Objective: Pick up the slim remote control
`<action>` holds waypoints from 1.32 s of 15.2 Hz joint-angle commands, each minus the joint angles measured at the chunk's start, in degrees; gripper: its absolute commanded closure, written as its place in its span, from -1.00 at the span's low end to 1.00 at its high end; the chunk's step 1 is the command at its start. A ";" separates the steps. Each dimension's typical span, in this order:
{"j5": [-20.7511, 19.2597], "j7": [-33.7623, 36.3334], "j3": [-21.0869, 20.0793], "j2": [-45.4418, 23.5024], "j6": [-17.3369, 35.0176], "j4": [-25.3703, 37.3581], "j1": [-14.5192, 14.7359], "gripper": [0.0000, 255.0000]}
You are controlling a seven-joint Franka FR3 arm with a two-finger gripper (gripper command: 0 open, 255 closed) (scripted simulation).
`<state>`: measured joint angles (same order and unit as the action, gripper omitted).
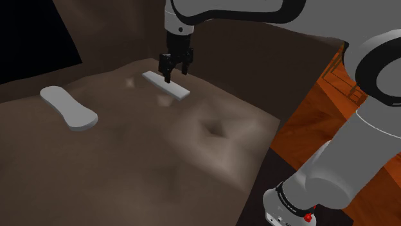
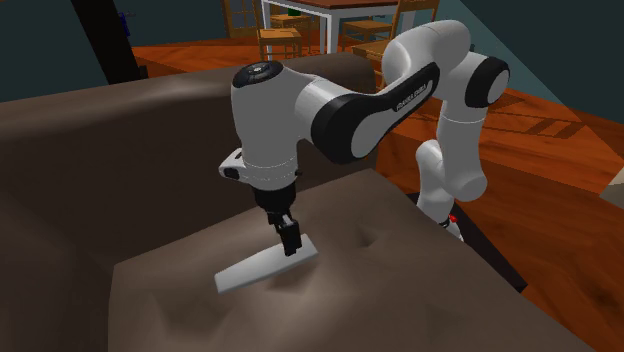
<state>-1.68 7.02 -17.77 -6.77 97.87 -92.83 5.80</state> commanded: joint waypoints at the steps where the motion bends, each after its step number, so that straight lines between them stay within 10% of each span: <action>1: -2.12 1.71 -0.65 -5.15 -0.68 6.09 1.35 -1.00; 12: -3.58 2.66 -0.64 -8.49 4.22 4.71 2.18 -1.00; 13: -3.58 2.63 -0.63 -8.50 4.14 4.79 2.17 1.00; 20: -3.57 2.62 -0.63 -8.46 4.16 4.73 2.15 1.00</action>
<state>-5.25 9.64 -18.40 -15.21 102.02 -88.09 7.96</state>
